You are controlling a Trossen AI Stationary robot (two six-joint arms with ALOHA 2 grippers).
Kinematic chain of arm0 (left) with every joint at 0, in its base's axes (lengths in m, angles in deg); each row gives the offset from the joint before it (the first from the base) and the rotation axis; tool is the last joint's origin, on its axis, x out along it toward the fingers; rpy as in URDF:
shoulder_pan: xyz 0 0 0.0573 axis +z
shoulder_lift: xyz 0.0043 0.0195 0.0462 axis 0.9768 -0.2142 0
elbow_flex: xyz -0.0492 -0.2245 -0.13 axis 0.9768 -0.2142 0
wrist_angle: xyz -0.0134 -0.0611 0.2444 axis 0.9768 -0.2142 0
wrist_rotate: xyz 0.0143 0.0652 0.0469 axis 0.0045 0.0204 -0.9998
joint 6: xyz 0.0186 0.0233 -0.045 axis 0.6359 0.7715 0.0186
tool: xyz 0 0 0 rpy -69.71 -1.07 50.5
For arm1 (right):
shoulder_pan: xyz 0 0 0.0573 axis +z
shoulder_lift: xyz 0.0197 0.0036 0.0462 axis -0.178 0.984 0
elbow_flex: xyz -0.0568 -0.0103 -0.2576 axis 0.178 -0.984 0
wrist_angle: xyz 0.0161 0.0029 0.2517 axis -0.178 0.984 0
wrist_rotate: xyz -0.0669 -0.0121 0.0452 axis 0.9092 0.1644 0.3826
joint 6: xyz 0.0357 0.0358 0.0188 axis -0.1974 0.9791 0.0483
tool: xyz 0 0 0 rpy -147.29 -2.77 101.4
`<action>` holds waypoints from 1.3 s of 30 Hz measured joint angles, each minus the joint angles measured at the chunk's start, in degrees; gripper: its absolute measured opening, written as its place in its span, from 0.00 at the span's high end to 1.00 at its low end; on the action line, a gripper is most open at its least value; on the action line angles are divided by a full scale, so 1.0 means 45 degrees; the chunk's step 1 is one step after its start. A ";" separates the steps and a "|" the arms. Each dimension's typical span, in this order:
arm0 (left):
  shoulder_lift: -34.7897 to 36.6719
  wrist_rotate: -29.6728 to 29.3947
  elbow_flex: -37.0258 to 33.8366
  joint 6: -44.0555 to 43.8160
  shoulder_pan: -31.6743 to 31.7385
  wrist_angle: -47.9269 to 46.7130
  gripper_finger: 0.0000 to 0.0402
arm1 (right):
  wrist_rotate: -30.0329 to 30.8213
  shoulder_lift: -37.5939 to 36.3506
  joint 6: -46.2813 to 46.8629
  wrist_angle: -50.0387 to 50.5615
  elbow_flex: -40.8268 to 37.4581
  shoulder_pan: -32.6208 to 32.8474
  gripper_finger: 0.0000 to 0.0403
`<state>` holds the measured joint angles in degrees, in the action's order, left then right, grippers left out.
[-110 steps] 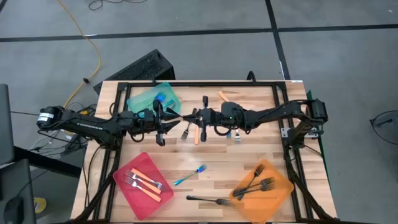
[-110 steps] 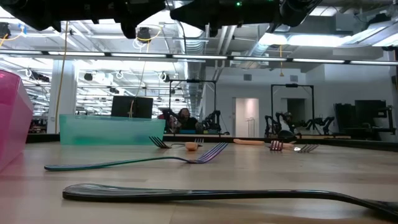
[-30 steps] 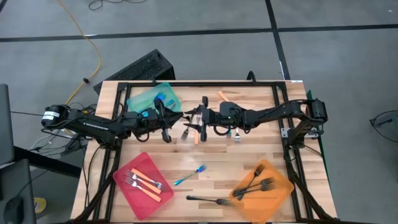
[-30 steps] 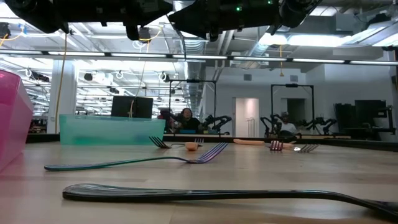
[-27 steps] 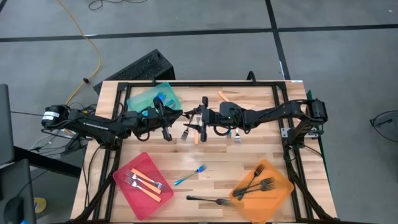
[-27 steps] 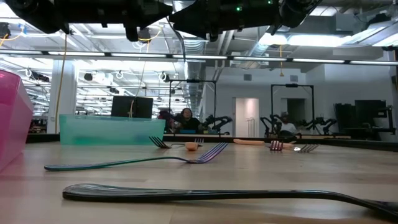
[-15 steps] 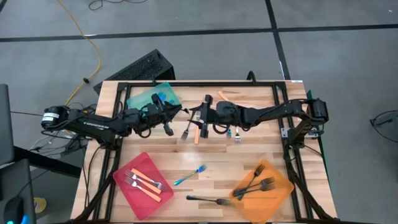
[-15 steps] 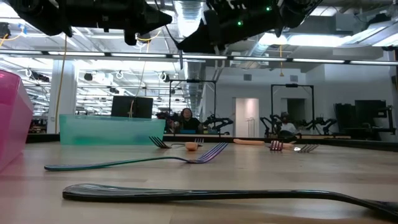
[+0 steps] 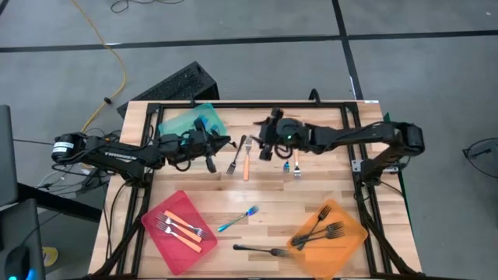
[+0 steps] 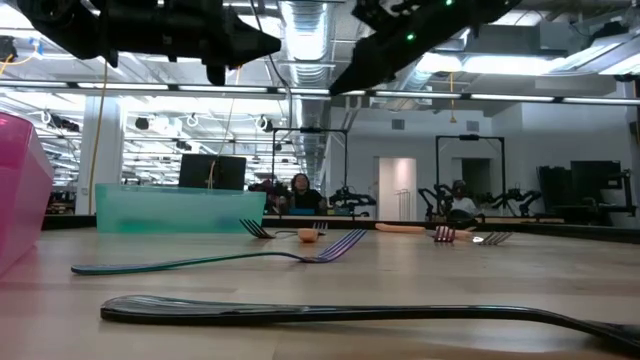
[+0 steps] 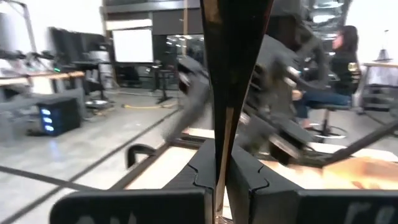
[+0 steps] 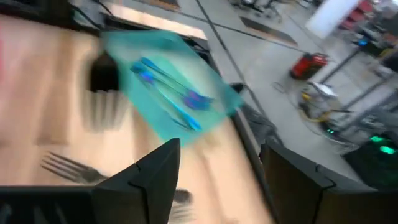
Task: Sort silverware by color (type)
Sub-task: Put the black fork into the orange bin
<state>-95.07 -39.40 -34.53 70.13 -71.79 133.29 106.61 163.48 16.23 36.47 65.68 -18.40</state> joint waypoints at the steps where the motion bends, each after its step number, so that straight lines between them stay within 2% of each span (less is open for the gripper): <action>1: 0.0000 0.0216 0.0000 -0.0081 0.0000 -0.0016 1.00 | 0.0089 -0.0303 -0.0174 0.0320 -0.0012 -0.0167 0.40; 5: 0.0000 0.0951 0.0005 -0.0510 -0.0145 -0.0115 1.00 | 0.0110 -0.1538 -0.0424 0.0610 -0.0015 -0.1097 0.40; 10: -0.0086 -0.0123 0.0686 -0.0589 -0.0737 -0.1027 1.00 | -0.0569 -0.2474 0.0155 0.0741 -0.0010 -0.2432 0.40; 15: -0.1275 -0.0446 0.2914 -0.0112 -0.1296 -0.3405 1.00 | -0.2041 -0.2785 0.1113 0.0721 -0.0010 -0.3655 0.40; 18: -0.2426 -0.0440 0.4306 0.0319 -0.1565 -0.4455 1.00 | -0.2243 -0.2771 0.1096 0.0896 -0.0010 -0.4178 0.40; 22: -0.4050 -0.0388 0.5934 0.0746 -0.1879 -0.4594 1.00 | -0.2341 -0.2847 0.1039 0.1365 -0.0011 -0.4836 0.40; 26: -0.5521 0.0314 0.7234 0.0806 -0.2054 -0.4237 1.00 | -0.2338 -0.3235 0.1006 0.2066 0.0355 -0.5565 0.40; 32: -0.7610 0.2960 0.8638 0.0499 -0.2137 -0.2766 1.00 | -0.2338 -0.4081 0.1014 0.3107 0.0782 -0.6716 0.40; 39: -0.9762 0.4222 1.0414 0.0732 -0.2161 -0.1806 1.00 | -0.2380 -0.5207 0.1214 0.3562 0.0806 -0.7478 0.40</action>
<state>-139.00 -20.40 12.33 73.43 -81.51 125.16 95.90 140.05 21.70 52.50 69.31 -52.05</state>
